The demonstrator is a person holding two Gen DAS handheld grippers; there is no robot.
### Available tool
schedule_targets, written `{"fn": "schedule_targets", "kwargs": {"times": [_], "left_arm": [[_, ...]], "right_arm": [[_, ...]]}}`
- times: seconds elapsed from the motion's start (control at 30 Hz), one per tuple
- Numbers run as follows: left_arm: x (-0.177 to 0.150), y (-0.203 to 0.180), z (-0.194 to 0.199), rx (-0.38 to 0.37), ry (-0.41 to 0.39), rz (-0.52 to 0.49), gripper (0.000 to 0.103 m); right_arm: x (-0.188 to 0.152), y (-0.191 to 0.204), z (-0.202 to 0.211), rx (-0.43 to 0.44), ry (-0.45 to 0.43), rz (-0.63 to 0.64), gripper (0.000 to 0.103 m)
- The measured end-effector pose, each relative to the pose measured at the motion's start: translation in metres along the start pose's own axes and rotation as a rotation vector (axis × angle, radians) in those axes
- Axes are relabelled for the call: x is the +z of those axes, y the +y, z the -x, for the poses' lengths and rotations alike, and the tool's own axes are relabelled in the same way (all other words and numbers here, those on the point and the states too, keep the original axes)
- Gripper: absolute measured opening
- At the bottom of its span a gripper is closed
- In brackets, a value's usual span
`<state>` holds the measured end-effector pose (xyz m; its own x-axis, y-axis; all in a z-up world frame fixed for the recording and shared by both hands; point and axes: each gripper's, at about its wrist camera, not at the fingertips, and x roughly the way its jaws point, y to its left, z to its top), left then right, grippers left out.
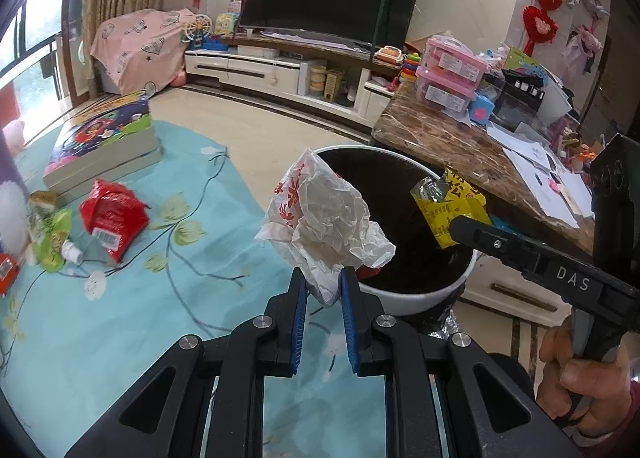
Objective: Collect trash
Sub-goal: 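Carry both bags over the bin and open both grippers to drop them, then move both open grippers back toward the table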
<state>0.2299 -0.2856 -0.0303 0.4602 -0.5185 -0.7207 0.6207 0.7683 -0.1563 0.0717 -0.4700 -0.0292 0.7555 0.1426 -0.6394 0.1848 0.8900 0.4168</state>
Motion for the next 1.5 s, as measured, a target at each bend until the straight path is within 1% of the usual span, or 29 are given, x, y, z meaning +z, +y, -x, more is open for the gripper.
{"fn": "schedule_targets", "kwargs": {"times": [0.2, 0.4, 0.47, 0.53, 0.6, 0.7, 0.77, 0.8, 0.83, 0.87, 0.93, 1.0, 1.07, 1.1, 1.17, 1.2, 1.3, 1.5], "left_arm": [[0.011, -0.011, -0.015, -0.017, 0.022, -0.009, 0.016], [0.018, -0.018, -0.03, -0.016, 0.045, -0.021, 0.016], [0.021, -0.021, -0.033, -0.023, 0.055, -0.021, 0.017], [0.023, -0.022, -0.037, -0.031, 0.063, -0.017, 0.018], [0.025, -0.022, -0.039, -0.03, 0.065, -0.015, 0.021], [0.026, -0.022, -0.04, -0.029, 0.067, -0.011, 0.023], [0.025, -0.021, -0.04, -0.023, 0.067, -0.009, 0.029], [0.024, -0.021, -0.039, -0.017, 0.064, -0.006, 0.035], [0.022, -0.02, -0.037, -0.013, 0.058, -0.002, 0.039], [0.02, -0.019, -0.036, -0.01, 0.054, 0.002, 0.041], [0.016, -0.017, -0.032, -0.009, 0.046, 0.018, 0.044], [0.009, -0.011, -0.024, 0.0, 0.032, 0.038, 0.047], [0.001, -0.007, -0.016, 0.011, 0.019, 0.051, 0.05], [-0.004, -0.003, -0.011, 0.019, 0.013, 0.061, 0.052], [-0.014, 0.003, -0.002, 0.029, 0.002, 0.084, 0.053], [-0.02, 0.007, 0.003, 0.038, -0.004, 0.097, 0.054], [-0.038, 0.017, 0.02, 0.091, -0.028, 0.127, 0.063], [-0.069, 0.04, 0.05, 0.143, -0.04, 0.194, 0.063]], "right_arm": [[0.008, -0.008, -0.005, -0.009, 0.006, -0.003, 0.016], [0.013, -0.016, -0.014, -0.023, 0.027, -0.008, 0.016], [0.013, -0.019, -0.018, -0.026, 0.037, -0.012, 0.02], [0.014, -0.021, -0.02, -0.029, 0.047, -0.019, 0.02], [0.015, -0.022, -0.022, -0.03, 0.052, -0.024, 0.022], [0.018, -0.025, -0.024, -0.04, 0.054, -0.026, 0.03], [0.019, -0.026, -0.025, -0.038, 0.058, -0.031, 0.034], [0.019, -0.027, -0.025, -0.043, 0.057, -0.034, 0.036], [0.02, -0.028, -0.024, -0.046, 0.055, -0.038, 0.042], [0.019, -0.029, -0.024, -0.047, 0.054, -0.041, 0.044], [0.019, -0.03, -0.022, -0.046, 0.048, -0.05, 0.046], [0.018, -0.03, -0.021, -0.047, 0.048, -0.053, 0.05], [0.016, -0.028, -0.02, -0.045, 0.046, -0.056, 0.065], [0.015, -0.026, -0.02, -0.044, 0.043, -0.055, 0.069], [0.012, -0.019, -0.019, -0.043, 0.036, -0.046, 0.08], [0.011, -0.015, -0.018, -0.04, 0.034, -0.041, 0.081], [0.007, 0.0, -0.017, -0.03, 0.028, -0.013, 0.081], [-0.004, 0.034, -0.018, 0.001, 0.013, 0.054, 0.086]]}}
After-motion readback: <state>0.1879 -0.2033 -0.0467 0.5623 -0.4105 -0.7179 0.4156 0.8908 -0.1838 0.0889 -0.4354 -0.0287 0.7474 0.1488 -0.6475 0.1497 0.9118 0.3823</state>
